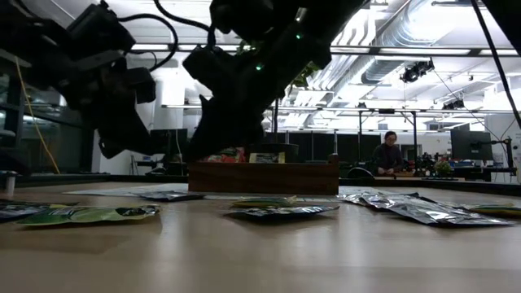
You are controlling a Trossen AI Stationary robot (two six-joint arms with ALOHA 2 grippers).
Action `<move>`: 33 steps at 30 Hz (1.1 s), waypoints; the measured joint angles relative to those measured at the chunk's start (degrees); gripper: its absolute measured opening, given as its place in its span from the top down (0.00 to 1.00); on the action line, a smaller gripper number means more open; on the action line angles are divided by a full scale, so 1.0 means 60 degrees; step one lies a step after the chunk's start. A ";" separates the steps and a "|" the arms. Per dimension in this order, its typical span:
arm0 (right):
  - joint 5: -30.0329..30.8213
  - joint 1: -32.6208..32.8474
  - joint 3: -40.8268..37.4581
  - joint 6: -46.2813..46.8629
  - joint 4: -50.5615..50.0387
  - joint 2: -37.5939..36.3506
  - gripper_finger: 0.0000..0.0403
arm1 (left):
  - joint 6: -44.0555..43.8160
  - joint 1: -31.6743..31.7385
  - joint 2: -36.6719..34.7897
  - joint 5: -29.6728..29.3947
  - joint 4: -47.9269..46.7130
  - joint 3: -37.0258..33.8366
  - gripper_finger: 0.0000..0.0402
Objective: Pick & Place Tea
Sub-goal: Put the violet tea bag into the right section of the wooden organizer
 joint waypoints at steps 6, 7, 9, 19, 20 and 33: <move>0.0020 0.0045 0.0000 0.0025 0.0229 0.0344 1.00 | 0.0007 0.0179 -0.0001 0.0569 0.0041 0.0004 0.60; 0.0021 0.0051 -0.0005 0.0025 0.0214 0.0348 1.00 | 0.0007 0.0169 0.0000 0.0569 0.0027 0.0004 0.58; 0.0036 0.0065 0.0004 0.0025 0.0313 0.0399 1.00 | 0.0007 0.0170 0.0000 0.0566 -0.0023 0.0004 0.53; 0.0028 0.0056 -0.0003 0.0229 0.0241 0.0753 1.00 | -0.0055 0.0170 0.0000 0.0305 -0.0697 0.0004 0.48; 0.0025 0.0059 0.0002 0.0297 0.0310 0.0802 1.00 | -0.0054 0.0170 0.0000 0.0303 -0.0690 0.0004 0.48; 0.0005 0.0023 0.0033 0.0882 0.0131 0.0928 1.00 | -0.0795 0.0170 0.0750 0.0162 -0.0516 0.0015 0.48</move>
